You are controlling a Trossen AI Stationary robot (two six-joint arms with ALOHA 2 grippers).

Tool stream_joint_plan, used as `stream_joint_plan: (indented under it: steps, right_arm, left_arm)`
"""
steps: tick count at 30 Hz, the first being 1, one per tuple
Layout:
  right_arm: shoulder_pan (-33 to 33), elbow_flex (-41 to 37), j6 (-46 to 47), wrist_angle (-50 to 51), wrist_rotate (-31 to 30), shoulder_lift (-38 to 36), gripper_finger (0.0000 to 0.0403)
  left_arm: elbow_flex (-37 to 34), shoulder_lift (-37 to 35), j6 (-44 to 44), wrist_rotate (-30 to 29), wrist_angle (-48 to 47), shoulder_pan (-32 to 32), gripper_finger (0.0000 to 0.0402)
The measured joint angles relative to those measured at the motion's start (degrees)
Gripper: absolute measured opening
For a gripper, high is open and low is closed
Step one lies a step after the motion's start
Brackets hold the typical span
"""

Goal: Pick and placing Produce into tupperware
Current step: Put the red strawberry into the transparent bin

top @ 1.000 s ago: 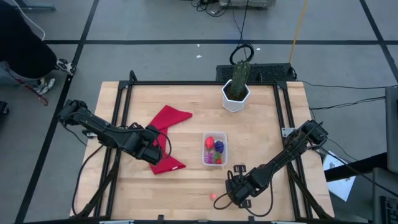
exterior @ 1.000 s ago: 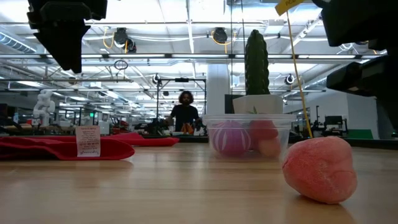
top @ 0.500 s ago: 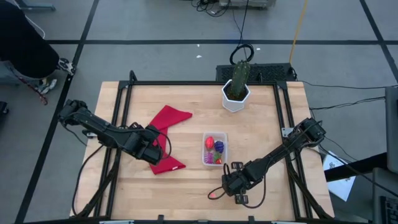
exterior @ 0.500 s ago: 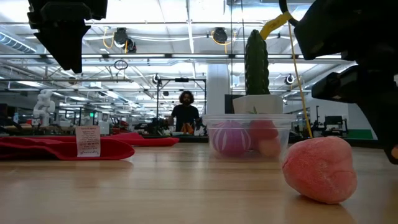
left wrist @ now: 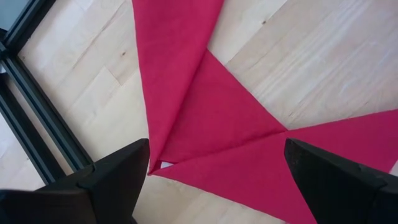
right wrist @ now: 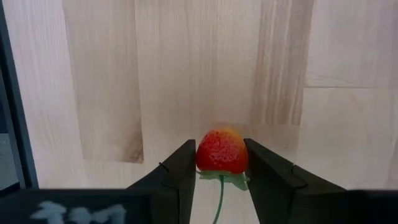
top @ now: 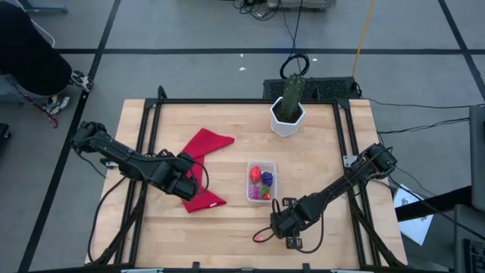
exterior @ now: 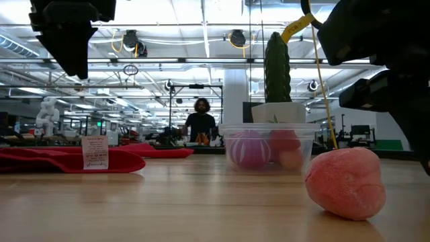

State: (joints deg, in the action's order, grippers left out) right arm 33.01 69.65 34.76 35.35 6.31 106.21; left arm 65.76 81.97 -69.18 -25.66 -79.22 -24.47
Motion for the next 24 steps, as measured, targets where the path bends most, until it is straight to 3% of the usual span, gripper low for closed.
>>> stream_joint_plan:
  steps: [11,24]
  right_arm:
    - [-0.1,0.0,-1.6,-1.3,0.0,-0.9,0.0115]
    - [-2.4,0.0,-3.3,0.6,-1.9,-12.2,0.0115]
  left_arm:
    - [0.0,0.0,-0.1,0.1,0.0,0.0,0.0379]
    - [0.0,0.0,-0.1,0.1,0.0,0.0,0.0379]
